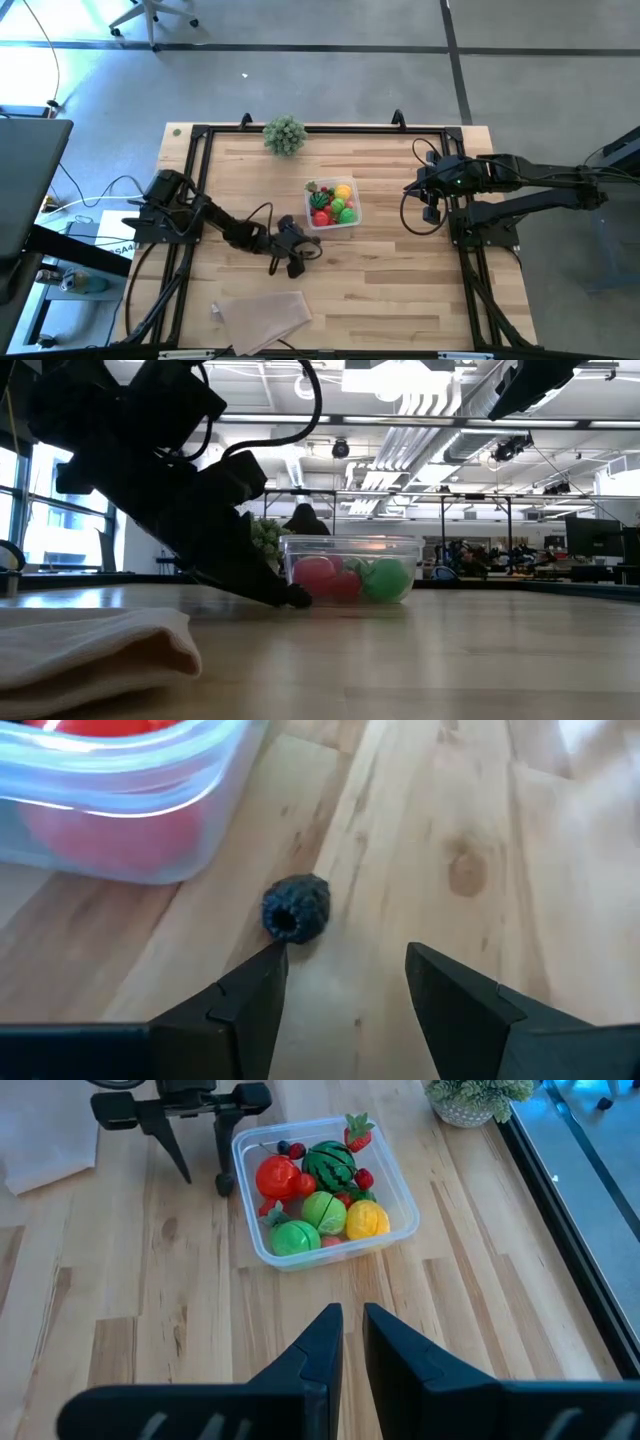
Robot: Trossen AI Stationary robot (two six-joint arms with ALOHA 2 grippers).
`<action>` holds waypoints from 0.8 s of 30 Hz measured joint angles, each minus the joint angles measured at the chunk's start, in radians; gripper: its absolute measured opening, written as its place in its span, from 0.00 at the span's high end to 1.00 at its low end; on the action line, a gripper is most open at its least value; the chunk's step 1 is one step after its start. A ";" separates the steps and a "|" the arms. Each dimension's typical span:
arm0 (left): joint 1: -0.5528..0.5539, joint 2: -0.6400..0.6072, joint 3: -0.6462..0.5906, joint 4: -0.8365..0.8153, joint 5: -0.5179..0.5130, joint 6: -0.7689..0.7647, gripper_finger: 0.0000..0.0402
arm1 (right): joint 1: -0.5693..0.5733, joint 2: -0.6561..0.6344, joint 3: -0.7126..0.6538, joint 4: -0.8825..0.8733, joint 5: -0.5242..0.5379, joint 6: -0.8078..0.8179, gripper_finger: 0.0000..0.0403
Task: Pick and placing Produce into tupperware
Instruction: Put the black raspberry into the transparent bin
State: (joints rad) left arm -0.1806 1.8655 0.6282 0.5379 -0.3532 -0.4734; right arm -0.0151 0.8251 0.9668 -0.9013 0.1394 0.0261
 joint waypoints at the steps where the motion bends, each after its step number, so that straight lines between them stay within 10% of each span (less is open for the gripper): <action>1: 0.000 -0.001 0.000 -0.005 -0.012 0.003 0.51 | 0.000 0.000 0.000 0.000 0.000 0.000 0.91; 24: 0.078 0.024 0.000 0.036 0.031 0.235 0.51 | 0.000 0.000 0.000 0.000 0.000 0.000 0.91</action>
State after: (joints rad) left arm -0.1030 1.8896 0.6277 0.5744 -0.3224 -0.2385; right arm -0.0153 0.8251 0.9667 -0.9014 0.1398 0.0265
